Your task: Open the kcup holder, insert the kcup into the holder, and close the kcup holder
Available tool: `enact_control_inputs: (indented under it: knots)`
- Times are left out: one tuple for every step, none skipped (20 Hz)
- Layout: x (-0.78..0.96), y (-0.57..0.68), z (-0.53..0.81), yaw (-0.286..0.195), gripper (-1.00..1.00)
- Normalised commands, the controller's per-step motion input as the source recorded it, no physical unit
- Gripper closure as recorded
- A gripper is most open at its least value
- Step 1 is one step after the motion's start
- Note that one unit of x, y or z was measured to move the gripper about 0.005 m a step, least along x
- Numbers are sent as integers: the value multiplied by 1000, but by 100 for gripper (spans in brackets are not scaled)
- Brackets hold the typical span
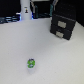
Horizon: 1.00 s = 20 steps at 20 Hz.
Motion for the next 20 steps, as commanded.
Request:
enact_control_inputs:
  knots:
    - [-262,652,67,-157,-100]
    - [-268,652,67,-162,-100]
    - [-275,657,61,-163,-100]
    - [-272,614,50,-156,-100]
    - [-253,701,34,-161,-100]
    - [-218,732,16,-163,-100]
    - [-187,743,14,-168,-100]
    - [-160,763,14,-175,-100]
    - [-140,775,15,-177,-100]
    - [-130,784,9,-179,-100]
    - [-112,788,12,-179,-100]
    - [-109,793,15,-179,-100]
    - [-115,802,12,-177,-100]
    - [-136,802,-3,-174,-100]
    - [-156,798,-24,-173,-100]
    - [-165,799,-38,-172,-100]
    - [-177,797,-62,-172,-100]
    - [-175,794,-81,-174,-100]
    - [-168,786,-99,-176,-100]
    - [-178,770,-101,-178,-100]
